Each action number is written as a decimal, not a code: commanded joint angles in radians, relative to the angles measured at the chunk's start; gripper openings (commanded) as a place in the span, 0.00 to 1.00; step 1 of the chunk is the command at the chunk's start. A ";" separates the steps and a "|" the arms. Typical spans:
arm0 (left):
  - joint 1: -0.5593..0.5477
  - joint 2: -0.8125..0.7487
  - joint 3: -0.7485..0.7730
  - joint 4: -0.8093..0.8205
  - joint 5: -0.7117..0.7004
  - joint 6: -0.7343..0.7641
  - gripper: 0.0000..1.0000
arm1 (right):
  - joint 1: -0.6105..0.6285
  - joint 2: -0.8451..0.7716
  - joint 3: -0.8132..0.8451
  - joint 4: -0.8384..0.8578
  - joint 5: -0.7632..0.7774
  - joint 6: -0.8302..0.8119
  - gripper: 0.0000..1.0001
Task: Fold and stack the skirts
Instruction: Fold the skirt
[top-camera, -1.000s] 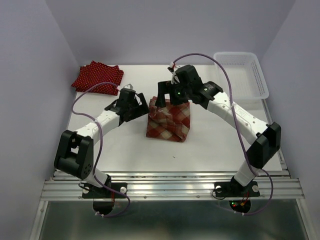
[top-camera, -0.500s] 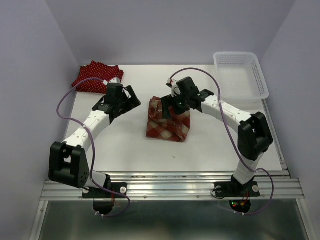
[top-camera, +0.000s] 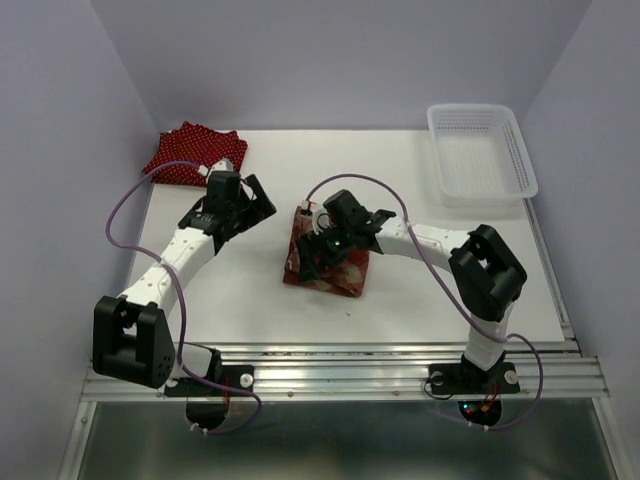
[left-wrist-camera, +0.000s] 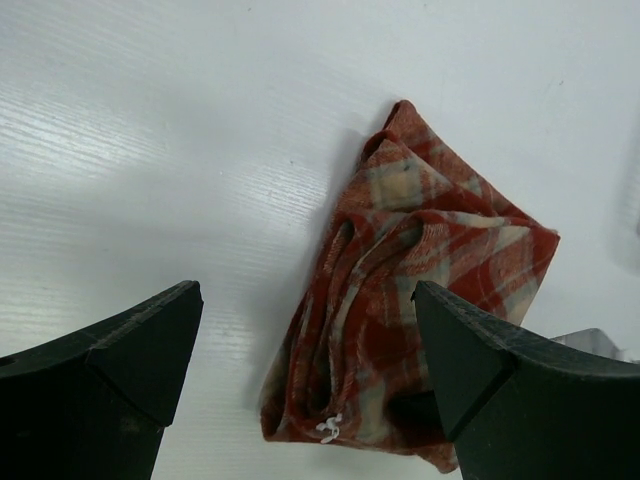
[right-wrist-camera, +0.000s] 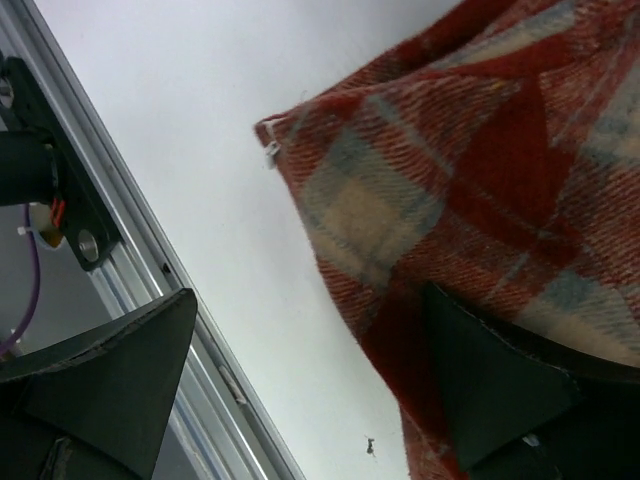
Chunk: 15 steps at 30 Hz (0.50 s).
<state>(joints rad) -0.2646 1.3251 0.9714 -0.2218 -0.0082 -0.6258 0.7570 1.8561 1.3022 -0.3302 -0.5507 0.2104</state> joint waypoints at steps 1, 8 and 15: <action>0.005 -0.029 -0.019 0.021 0.014 -0.003 0.99 | 0.015 0.040 -0.030 0.045 0.050 0.024 1.00; 0.002 -0.026 -0.007 0.044 0.112 0.026 0.99 | 0.015 -0.024 0.068 0.017 0.205 -0.009 1.00; -0.082 -0.024 0.012 0.120 0.178 0.008 0.99 | -0.125 -0.208 0.071 0.017 0.172 0.111 1.00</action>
<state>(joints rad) -0.3058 1.3247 0.9630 -0.1783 0.1097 -0.6182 0.7498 1.7863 1.3334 -0.3374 -0.3653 0.2375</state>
